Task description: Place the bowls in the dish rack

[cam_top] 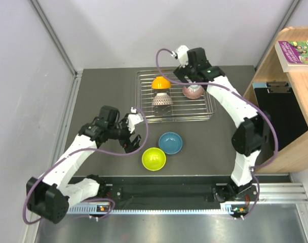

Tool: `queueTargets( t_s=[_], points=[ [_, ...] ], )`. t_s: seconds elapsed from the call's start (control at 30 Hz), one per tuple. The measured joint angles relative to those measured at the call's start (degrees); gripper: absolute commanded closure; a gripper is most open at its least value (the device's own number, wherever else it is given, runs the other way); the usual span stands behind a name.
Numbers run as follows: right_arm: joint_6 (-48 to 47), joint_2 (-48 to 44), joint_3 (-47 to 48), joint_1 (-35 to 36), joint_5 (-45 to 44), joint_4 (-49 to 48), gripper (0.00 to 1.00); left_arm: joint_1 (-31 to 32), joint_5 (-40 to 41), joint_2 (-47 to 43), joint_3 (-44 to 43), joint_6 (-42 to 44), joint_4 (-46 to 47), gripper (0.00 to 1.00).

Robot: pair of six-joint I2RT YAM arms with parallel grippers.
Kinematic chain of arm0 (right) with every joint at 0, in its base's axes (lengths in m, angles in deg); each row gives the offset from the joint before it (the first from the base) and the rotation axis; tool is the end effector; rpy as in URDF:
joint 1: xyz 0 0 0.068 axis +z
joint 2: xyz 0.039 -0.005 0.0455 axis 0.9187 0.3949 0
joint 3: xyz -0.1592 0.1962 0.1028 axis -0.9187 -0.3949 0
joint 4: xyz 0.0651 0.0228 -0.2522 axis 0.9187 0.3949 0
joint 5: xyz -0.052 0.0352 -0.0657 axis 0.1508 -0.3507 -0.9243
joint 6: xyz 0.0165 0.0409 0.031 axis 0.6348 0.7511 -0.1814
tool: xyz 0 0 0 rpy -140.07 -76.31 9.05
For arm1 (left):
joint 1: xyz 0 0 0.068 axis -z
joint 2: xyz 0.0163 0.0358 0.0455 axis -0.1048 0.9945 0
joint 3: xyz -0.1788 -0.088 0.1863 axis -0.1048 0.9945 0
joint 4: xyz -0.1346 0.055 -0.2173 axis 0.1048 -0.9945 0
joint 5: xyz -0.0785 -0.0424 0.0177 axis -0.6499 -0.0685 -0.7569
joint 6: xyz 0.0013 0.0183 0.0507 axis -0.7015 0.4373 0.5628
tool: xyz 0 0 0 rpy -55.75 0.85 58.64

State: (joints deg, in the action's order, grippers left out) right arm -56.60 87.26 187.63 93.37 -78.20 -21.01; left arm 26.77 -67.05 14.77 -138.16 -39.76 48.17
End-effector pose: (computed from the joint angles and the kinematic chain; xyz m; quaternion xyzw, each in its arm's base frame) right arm 0.4028 0.1907 0.3476 -0.3451 0.8147 -0.1329 0.4466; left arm 0.1847 -0.0927 0.2763 0.4639 0.7677 -0.2733 0.3475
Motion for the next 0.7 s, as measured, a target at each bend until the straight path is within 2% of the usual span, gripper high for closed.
queueTargets(
  t_s=[0.3, 0.57, 0.63, 0.7],
  points=[
    [4.5, -15.7, -7.1, 0.0, 5.7, -0.2, 0.00, 6.7, 6.7, 11.3, 0.0, 0.2, 0.5, 0.01],
    [5.9, -23.8, -13.6, 0.0, 10.8, 0.6, 0.00, 11.3, 9.2, 19.5, 0.0, 0.0, 4.2, 0.01],
    [6.0, -25.2, -14.6, 0.0, 11.5, 0.5, 0.00, 12.7, 9.8, 21.2, 0.0, -0.1, 5.0, 0.10],
    [6.3, -26.7, -16.0, 0.0, 12.3, 0.5, 0.01, 13.8, 10.3, 22.8, 0.0, -0.3, 5.4, 0.28]
  ],
)
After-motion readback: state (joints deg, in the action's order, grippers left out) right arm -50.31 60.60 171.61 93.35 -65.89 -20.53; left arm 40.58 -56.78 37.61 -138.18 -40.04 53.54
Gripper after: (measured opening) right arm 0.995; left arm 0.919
